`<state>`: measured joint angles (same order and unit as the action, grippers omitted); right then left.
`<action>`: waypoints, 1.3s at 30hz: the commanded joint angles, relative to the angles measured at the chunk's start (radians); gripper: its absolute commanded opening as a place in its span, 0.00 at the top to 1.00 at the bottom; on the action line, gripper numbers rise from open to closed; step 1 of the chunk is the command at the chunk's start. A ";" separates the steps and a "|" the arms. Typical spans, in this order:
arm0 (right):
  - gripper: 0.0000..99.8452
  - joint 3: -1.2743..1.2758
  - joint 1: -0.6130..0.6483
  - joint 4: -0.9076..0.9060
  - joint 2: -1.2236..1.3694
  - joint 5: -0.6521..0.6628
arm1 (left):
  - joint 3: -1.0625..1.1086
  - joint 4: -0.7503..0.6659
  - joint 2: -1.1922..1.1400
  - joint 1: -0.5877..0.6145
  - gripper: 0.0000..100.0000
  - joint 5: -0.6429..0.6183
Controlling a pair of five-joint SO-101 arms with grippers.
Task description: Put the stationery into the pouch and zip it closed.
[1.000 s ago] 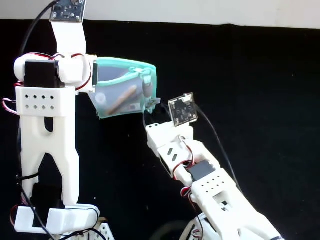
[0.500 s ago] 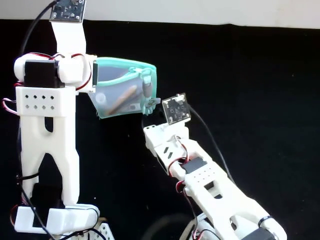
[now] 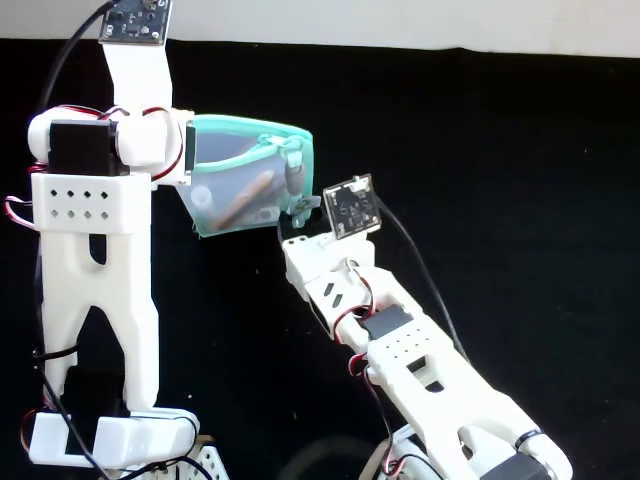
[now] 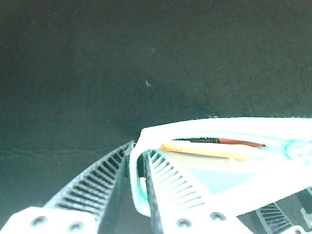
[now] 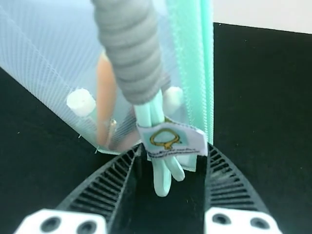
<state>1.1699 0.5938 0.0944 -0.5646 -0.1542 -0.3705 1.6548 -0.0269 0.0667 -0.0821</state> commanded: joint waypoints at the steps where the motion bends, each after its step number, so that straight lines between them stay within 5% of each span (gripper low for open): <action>1: 0.82 -0.041 0.005 0.021 0.001 0.009 | 0.013 0.005 -0.059 -0.001 0.99 0.003; 4: 0.84 -0.042 0.002 0.021 0.002 0.012 | 0.013 0.005 -0.059 -0.001 0.99 0.003; 8: 1.00 -0.042 -0.007 0.021 0.002 0.014 | 0.013 0.006 -0.059 0.001 0.99 0.003; 30: 0.99 -0.199 -0.395 0.013 -0.015 0.008 | 0.018 0.006 -0.059 0.001 0.99 0.003; 39: 0.99 -0.440 -0.384 0.012 -0.070 0.008 | 0.018 0.006 -0.059 -0.001 0.99 0.003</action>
<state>0.8263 0.1995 0.0959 -0.5677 -0.1511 -0.3705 1.6548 -0.0269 0.0652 -0.0821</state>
